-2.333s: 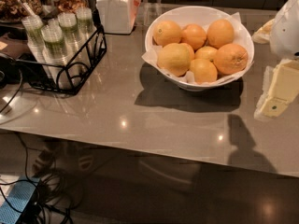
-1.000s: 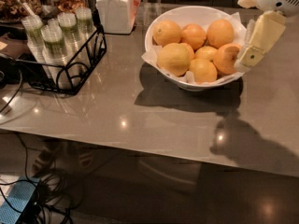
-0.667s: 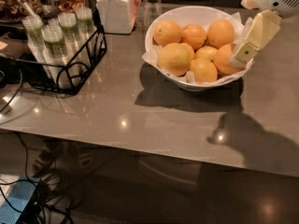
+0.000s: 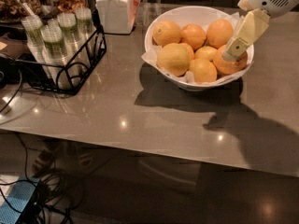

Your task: Pick orange from white bowl

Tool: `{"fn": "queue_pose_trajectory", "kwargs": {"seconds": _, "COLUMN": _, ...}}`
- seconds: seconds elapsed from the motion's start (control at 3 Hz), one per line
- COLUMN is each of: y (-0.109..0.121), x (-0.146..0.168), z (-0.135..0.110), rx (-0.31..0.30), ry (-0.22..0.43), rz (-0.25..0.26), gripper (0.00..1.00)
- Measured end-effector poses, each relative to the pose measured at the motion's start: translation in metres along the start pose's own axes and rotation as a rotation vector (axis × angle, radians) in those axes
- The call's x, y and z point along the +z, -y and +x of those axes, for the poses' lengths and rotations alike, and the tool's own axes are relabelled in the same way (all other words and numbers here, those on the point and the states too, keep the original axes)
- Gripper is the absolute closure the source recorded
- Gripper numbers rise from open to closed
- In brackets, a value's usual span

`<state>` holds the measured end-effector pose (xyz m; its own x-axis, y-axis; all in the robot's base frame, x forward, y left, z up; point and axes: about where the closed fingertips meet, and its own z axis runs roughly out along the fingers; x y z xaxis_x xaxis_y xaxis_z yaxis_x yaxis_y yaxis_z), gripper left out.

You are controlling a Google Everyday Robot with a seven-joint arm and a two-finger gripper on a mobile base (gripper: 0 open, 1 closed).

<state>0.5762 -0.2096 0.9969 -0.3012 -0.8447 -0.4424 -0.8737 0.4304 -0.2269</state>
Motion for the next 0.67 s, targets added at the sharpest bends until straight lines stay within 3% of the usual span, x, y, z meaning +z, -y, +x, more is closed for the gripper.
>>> {"fn": "queue_pose_trajectory", "kwargs": {"seconds": 0.33, "y": 0.0000, "x": 0.0001, "z": 0.0000, "rx": 0.000, "ry": 0.000, "rz": 0.000, "gripper": 0.18}}
{"fn": "queue_pose_trajectory", "kwargs": {"seconds": 0.67, "y": 0.0006, "x": 0.0075, "z": 0.0000, "rx": 0.000, "ry": -0.004, "rz": -0.019, "gripper": 0.23}}
